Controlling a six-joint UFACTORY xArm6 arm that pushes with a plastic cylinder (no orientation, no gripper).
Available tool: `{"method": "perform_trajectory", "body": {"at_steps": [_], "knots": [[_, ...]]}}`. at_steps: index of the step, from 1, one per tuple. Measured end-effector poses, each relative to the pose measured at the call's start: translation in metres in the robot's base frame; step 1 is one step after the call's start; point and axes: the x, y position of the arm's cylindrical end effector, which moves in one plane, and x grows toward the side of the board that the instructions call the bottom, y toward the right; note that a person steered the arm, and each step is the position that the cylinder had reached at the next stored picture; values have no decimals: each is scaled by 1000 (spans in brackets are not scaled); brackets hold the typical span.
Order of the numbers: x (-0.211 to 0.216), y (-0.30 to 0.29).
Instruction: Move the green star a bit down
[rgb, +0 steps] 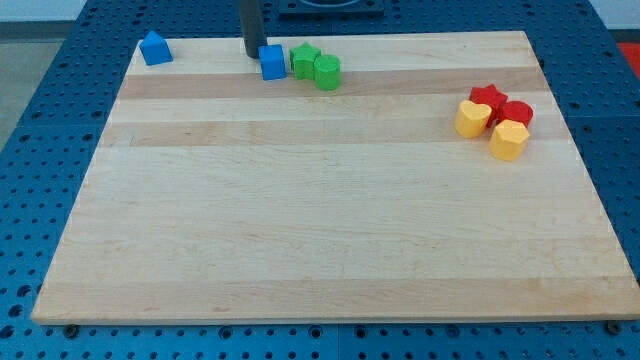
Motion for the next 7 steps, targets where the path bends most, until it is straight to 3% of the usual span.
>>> {"method": "perform_trajectory", "body": {"at_steps": [3,5,7], "knots": [[-1,21],[-29,90],[-5,96]]}}
